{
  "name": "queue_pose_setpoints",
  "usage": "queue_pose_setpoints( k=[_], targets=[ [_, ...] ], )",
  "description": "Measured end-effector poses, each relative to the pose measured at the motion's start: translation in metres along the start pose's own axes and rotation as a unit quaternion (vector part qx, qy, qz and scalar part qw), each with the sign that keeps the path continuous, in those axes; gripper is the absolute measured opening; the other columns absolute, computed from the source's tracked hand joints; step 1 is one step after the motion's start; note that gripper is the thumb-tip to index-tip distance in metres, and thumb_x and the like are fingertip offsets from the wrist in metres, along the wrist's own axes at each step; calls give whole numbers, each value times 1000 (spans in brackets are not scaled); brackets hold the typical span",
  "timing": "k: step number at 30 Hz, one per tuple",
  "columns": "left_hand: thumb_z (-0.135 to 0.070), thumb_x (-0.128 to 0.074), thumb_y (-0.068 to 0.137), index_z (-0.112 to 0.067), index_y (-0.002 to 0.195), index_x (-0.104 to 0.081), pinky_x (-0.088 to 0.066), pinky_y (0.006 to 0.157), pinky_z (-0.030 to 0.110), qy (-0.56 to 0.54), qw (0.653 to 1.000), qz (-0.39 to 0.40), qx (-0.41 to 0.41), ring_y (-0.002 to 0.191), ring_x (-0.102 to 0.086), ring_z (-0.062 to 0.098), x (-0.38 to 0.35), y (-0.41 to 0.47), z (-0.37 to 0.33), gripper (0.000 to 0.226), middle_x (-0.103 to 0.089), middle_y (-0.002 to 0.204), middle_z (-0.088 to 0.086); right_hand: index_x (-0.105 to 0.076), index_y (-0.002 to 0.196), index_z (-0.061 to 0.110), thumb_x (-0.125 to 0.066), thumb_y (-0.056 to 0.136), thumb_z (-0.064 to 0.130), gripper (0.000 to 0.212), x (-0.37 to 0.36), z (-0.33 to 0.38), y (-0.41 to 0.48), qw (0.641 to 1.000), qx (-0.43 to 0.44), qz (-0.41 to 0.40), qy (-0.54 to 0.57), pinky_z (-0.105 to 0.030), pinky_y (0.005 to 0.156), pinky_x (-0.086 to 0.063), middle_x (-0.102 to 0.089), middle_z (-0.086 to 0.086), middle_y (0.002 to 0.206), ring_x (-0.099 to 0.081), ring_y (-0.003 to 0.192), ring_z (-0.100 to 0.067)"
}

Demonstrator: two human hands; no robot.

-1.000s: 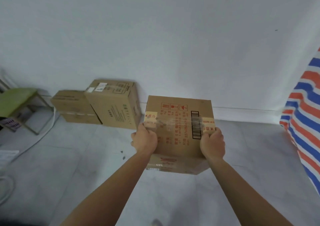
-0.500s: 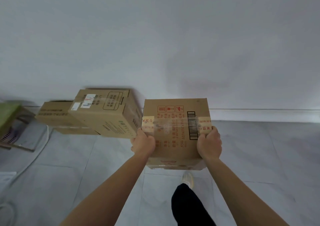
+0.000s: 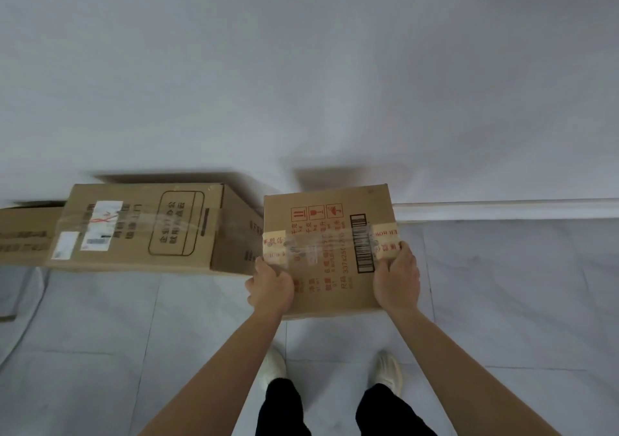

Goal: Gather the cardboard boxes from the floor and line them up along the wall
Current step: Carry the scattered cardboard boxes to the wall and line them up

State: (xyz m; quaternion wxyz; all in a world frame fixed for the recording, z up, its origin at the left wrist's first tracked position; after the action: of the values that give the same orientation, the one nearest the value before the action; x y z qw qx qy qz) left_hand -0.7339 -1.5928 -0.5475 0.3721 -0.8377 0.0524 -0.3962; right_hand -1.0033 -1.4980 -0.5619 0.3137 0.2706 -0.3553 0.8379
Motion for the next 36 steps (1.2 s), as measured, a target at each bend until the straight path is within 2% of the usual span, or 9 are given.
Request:
queue_pose_setpoints(
  k=[8,12,16,19,22,24,26,31,36],
  targets=[
    [-19,-50,95,-16,153,-14,-26,114,56,45,999,13,-6,140,-26,36,-64,182,29,68,-30,153,12,-45,130,16,-39,96,36,40,-166,-56,90,999,-22,-9,48,-55,88,-54,-57,-4,119,-57,106,-25],
    [-25,-56,94,-18,155,-9,-23,116,57,65,998,-5,-24,144,-17,35,-79,239,44,78,-21,158,10,-39,138,14,-41,97,32,45,-232,-72,118,997,-15,31,69,-55,96,-50,-51,-6,126,-50,117,-25],
    [-46,-43,95,-24,154,-22,-40,108,53,77,992,60,-86,139,-36,32,-110,272,61,66,-28,157,9,-16,154,25,-40,97,57,70,-306,-79,117,978,-35,187,82,-59,103,-46,-39,-7,146,-44,133,-29],
    [-65,-29,89,-34,140,-41,-47,103,51,48,983,120,-133,128,-49,21,-130,268,60,61,-47,141,-2,11,159,19,-37,104,33,74,-322,-80,110,977,-51,207,24,-59,115,-33,-11,-5,164,-23,148,-34],
    [-40,-36,103,-24,114,-59,-54,92,46,23,985,133,-105,101,-62,16,-117,252,49,30,-64,110,-1,-4,160,15,-35,104,26,65,-297,-55,107,980,-43,190,-41,-54,121,-23,-11,-9,166,-17,151,-34],
    [-31,-34,106,-18,93,-57,-55,74,31,42,986,109,-116,82,-62,14,-95,240,30,30,-63,90,-1,-22,157,18,-38,104,23,55,-267,-25,107,986,-10,164,-36,-50,117,-32,-24,-8,161,-30,145,-31],
    [-27,-32,107,-17,81,-49,-39,56,20,103,979,62,-167,66,-52,12,-65,218,-3,33,-53,74,-4,-39,149,20,-41,105,24,45,-227,10,104,991,16,132,-16,-41,108,-43,-40,-5,150,-46,133,-25],
    [-29,-27,108,-14,76,-48,-40,61,31,141,946,17,-291,67,-55,19,15,127,-120,41,-55,72,0,-65,110,15,-36,107,31,33,-91,100,71,998,36,43,10,-29,75,-46,-67,-1,97,-65,93,-20],
    [-20,-30,105,-9,68,-40,-33,59,36,126,888,15,-443,62,-47,27,91,-3,-240,40,-46,63,6,-68,106,16,-38,106,38,37,55,186,7,995,63,-52,58,-30,66,-46,-68,2,80,-62,75,-13]
  ],
)
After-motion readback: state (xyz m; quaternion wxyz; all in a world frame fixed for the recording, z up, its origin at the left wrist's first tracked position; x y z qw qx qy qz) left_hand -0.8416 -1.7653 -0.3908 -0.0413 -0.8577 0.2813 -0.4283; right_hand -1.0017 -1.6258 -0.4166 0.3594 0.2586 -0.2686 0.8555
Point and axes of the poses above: each hand's wrist, its own y-axis towards the middle knuckle, its own x-axis out of the back of the hand, z = x × y, the point moved 9 cm from there along y, towards the middle knuckle
